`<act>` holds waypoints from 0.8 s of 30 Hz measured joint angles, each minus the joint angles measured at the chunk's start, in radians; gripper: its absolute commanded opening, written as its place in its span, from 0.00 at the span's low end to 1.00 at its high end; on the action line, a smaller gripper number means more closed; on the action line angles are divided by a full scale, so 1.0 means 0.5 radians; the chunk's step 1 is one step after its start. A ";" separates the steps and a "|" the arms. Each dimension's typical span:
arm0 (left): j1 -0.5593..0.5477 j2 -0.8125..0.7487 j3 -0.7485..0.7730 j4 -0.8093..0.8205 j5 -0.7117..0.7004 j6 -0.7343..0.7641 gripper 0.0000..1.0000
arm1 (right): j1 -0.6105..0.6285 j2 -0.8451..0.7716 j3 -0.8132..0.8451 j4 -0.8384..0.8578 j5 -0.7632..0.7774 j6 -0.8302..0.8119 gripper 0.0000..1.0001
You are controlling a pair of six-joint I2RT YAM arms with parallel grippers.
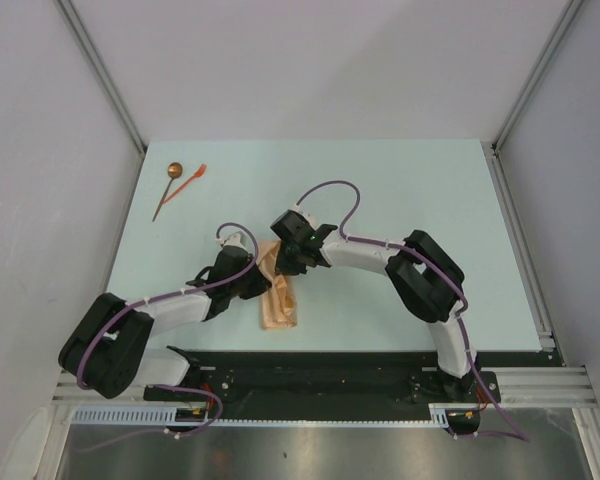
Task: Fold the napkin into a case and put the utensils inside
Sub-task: Fold the 2/3-rectangle-folded napkin at the center of the board.
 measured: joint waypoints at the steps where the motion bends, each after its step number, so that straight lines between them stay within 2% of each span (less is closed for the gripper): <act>1: 0.000 -0.001 0.000 0.000 0.001 0.001 0.05 | -0.002 0.019 0.000 0.016 -0.012 0.017 0.01; 5: -0.001 -0.020 -0.001 -0.008 0.000 0.003 0.15 | -0.016 0.080 -0.012 0.078 -0.043 0.066 0.02; 8: -0.002 -0.087 -0.004 -0.053 -0.001 0.006 0.37 | -0.027 0.089 -0.021 0.134 -0.064 0.098 0.02; 9: -0.001 -0.129 -0.004 -0.085 -0.002 0.008 0.51 | -0.028 0.089 -0.031 0.150 -0.072 0.107 0.03; 11: -0.001 -0.237 -0.004 -0.156 -0.006 0.017 0.59 | -0.034 0.090 -0.046 0.181 -0.097 0.125 0.04; 12: -0.001 -0.291 -0.004 -0.193 -0.009 0.018 0.72 | -0.037 0.090 -0.052 0.195 -0.107 0.128 0.04; 14: -0.002 -0.433 -0.002 -0.307 -0.022 0.034 0.82 | -0.041 0.089 -0.068 0.222 -0.120 0.133 0.05; 15: -0.001 -0.504 0.002 -0.363 -0.026 0.043 0.94 | -0.043 0.090 -0.076 0.238 -0.127 0.133 0.06; 20: -0.002 -0.626 0.082 -0.549 -0.024 0.112 0.96 | -0.053 0.089 -0.105 0.310 -0.175 0.124 0.17; 24: -0.005 -0.458 0.132 -0.566 0.024 0.166 0.87 | -0.061 0.089 -0.113 0.345 -0.214 0.108 0.17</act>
